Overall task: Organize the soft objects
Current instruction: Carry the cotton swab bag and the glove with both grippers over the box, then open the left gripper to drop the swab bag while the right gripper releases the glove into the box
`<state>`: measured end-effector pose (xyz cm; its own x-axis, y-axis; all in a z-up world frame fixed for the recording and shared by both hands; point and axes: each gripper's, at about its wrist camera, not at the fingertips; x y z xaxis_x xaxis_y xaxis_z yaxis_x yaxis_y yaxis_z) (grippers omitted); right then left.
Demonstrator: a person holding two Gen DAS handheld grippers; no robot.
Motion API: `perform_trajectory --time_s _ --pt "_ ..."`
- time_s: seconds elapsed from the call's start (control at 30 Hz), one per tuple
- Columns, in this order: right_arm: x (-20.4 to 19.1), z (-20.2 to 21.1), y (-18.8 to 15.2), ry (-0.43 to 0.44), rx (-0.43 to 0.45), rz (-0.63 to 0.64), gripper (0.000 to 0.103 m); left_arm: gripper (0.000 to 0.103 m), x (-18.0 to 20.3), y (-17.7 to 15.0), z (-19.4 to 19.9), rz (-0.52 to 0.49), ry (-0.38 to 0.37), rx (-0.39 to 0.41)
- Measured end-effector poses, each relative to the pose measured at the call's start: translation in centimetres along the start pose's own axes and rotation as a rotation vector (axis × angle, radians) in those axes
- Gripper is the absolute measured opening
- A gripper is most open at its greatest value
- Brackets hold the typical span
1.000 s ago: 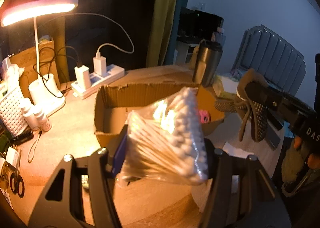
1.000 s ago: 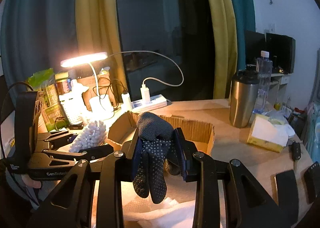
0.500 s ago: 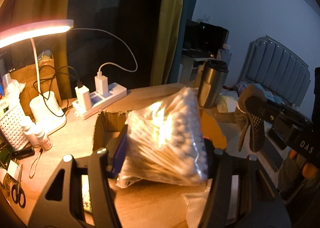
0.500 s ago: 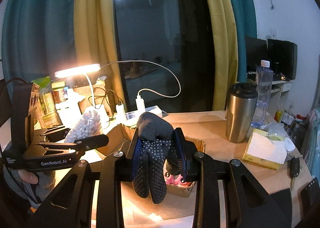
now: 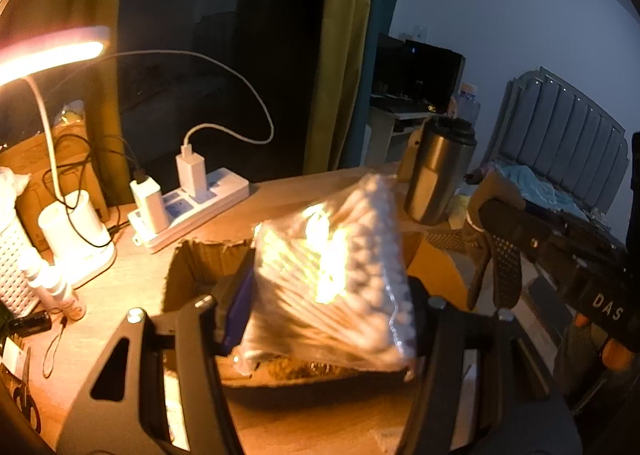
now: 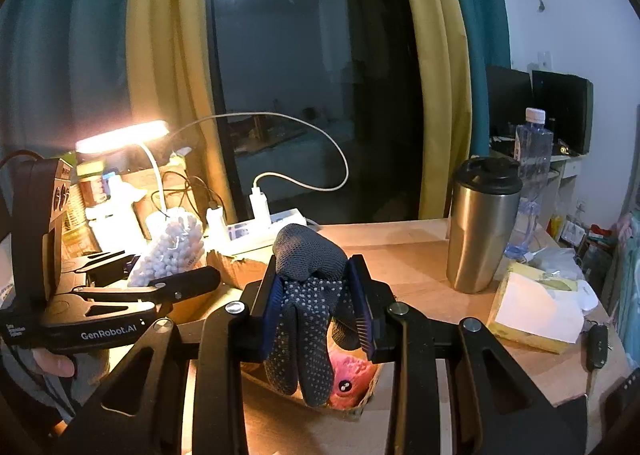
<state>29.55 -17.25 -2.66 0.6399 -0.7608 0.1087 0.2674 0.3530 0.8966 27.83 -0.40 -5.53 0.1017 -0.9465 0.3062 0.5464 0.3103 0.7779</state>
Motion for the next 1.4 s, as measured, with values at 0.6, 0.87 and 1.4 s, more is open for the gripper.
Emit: perform_trajectory --time_s 0.6,0.87,1.4 --pt "1.5 -6.4 -2.1 -0.026 -0.127 0.006 0.034 0.077 -0.2 -2.1 -8.0 0.001 0.048 -0.144" --pt "1.2 -7.1 -2.1 0.0 -0.149 -0.005 0.06 0.079 -0.7 -1.9 -7.3 0.027 0.034 -0.146" --pt "0.0 -4.1 -1.2 -0.014 -0.133 -0.018 0.061 0.079 -1.6 -1.4 -3.0 0.037 0.03 -0.09"
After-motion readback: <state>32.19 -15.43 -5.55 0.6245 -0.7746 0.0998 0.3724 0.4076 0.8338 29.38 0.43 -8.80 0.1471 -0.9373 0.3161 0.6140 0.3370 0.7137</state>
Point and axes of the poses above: each gripper's, at about its wrist camera, not at the fingertips, and z roughly against the way its jaws point, x to its right, y to its top, and after that the axes turned 11 degrees about z, right-handed
